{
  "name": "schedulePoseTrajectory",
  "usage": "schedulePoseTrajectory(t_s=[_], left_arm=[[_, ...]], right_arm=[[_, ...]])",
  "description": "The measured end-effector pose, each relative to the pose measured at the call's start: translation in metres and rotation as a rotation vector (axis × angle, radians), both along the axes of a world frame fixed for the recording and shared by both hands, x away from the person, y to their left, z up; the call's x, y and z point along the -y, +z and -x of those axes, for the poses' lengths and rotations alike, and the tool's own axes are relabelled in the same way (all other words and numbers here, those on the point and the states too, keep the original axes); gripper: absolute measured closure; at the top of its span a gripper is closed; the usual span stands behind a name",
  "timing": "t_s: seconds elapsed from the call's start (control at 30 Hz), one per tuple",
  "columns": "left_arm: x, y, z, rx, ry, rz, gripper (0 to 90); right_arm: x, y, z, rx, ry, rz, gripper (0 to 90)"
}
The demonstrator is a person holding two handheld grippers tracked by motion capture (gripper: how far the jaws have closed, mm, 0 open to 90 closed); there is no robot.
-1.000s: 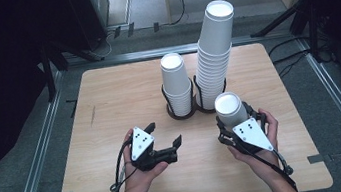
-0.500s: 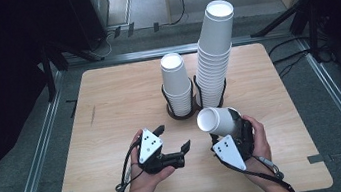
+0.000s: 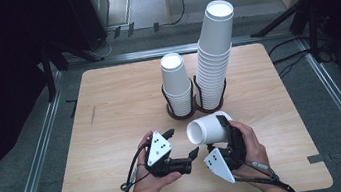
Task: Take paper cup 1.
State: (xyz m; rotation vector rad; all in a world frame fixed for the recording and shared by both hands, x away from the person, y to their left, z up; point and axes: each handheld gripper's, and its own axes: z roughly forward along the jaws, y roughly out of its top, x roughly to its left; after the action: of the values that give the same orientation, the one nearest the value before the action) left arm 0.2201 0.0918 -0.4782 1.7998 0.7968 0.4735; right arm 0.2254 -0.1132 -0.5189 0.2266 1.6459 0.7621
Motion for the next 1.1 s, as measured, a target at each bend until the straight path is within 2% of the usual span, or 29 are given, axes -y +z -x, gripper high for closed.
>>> schedulePoseTrajectory(t_s=[0.2, 0.3, 0.67, 0.87, 1.1], left_arm=[[0.003, 0.001, 0.003, 0.002, -0.031, 0.009, 8.9], [0.004, 0.001, 0.003, 0.003, -0.039, 0.010, 11.9], [0.007, 0.001, 0.005, -0.028, -0.076, 0.037, 14.0], [0.006, 0.002, 0.004, -0.028, -0.081, 0.036, 15.0], [0.006, 0.003, 0.004, -0.045, -0.091, 0.050, 15.5]], right_arm=[[-0.004, -0.003, 0.003, 0.014, 0.027, 0.053, 18.4], [-0.005, -0.004, 0.003, 0.020, 0.044, 0.086, 18.3], [-0.009, -0.006, 0.009, 0.015, 0.105, 0.110, 18.3], [-0.012, -0.006, 0.012, 0.010, 0.136, 0.114, 18.3], [-0.014, -0.007, 0.014, 0.030, 0.155, 0.140, 18.3]])
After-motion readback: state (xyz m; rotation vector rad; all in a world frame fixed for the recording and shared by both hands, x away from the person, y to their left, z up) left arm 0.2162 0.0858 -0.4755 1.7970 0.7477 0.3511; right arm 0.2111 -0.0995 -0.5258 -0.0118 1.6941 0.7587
